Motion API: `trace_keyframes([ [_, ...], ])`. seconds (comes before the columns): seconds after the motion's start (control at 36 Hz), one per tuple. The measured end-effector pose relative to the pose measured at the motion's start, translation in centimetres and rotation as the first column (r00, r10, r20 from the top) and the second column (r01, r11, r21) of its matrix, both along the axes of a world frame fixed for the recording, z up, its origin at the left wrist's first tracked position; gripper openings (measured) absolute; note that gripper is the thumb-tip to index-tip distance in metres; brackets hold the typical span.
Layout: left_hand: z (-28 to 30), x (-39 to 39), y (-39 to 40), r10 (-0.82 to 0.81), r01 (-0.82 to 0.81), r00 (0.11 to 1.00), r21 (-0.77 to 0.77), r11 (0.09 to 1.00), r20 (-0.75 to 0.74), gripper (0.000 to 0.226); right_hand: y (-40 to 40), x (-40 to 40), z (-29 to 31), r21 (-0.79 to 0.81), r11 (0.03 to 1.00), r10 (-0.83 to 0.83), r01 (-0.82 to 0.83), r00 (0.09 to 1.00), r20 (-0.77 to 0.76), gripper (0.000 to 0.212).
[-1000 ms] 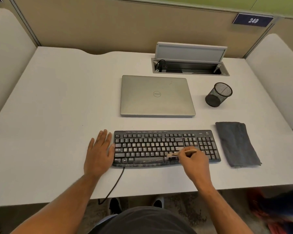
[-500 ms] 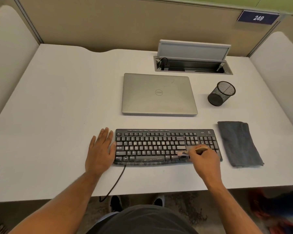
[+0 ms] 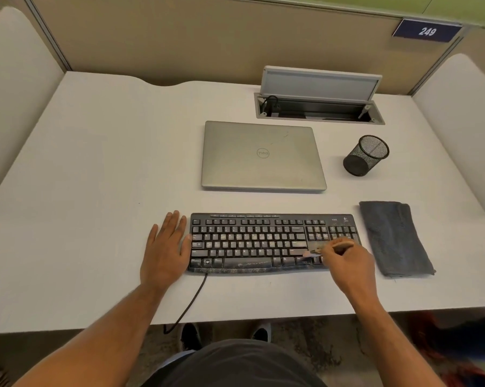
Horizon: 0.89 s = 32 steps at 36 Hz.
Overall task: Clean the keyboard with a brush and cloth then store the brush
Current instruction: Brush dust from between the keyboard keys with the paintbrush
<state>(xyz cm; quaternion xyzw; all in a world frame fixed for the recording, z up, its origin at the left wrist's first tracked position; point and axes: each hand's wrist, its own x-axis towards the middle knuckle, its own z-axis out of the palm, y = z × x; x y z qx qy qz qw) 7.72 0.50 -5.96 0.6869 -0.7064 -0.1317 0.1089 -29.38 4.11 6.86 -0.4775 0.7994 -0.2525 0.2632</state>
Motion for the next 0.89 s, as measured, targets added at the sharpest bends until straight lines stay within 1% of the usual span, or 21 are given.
trace_keyframes([
  [0.06, 0.0, 0.0, 0.0, -0.001, 0.001, 1.000, 0.000, 1.000, 0.002, 0.072, -0.2, 0.0, 0.1, -0.017, 1.000, -0.013, 0.013, 1.000, 0.010, 0.022],
  [0.14, 0.1, 0.0, 0.0, 0.000, 0.000, 1.000, 0.003, 1.000, -0.001, 0.073, -0.3, 0.8, -0.1, 0.006, 1.000, 0.001, -0.002, 0.998, 0.059, 0.023],
  [0.22, 0.2, -0.1, 0.0, -0.001, 0.001, 1.000, 0.007, 1.000, -0.002, 0.073, -0.1, 1.0, -0.6, 0.037, 0.999, 0.029, -0.031, 0.998, 0.047, 0.028],
  [0.33, 0.2, -0.1, 0.0, 0.001, -0.001, 1.000, 0.013, 1.000, 0.001, 0.074, -0.1, 0.1, -0.5, -0.011, 0.998, -0.068, 0.069, 0.998, 0.018, 0.036],
  [0.42, 0.2, -0.1, 0.0, 0.001, -0.001, 1.000, 0.006, 1.000, -0.002, 0.072, -0.3, 0.0, -0.1, -0.060, 0.989, -0.135, 0.135, 0.991, 0.013, 0.036],
  [0.53, 0.2, -0.1, 0.0, -0.002, 0.002, 1.000, 0.011, 1.000, 0.001, 0.072, -0.3, 0.7, -0.3, -0.031, 0.996, -0.078, 0.078, 0.997, -0.004, 0.043],
  [0.72, 0.0, 0.0, 0.0, 0.001, -0.001, 1.000, 0.017, 1.000, 0.019, 0.071, 0.5, 0.0, -0.7, 0.080, 0.997, -0.004, 0.012, 0.995, -0.104, 0.043],
  [0.81, 0.0, -0.1, 0.0, 0.000, 0.000, 1.000, 0.012, 1.000, 0.019, 0.071, 0.8, -0.2, -0.7, 0.054, 0.998, -0.017, 0.023, 0.993, -0.121, 0.043],
  [0.89, 0.0, -0.1, 0.0, 0.001, -0.002, 1.000, 0.011, 1.000, 0.020, 0.070, 0.9, 0.2, -0.9, 0.006, 0.999, -0.044, 0.045, 0.995, -0.093, 0.041],
])
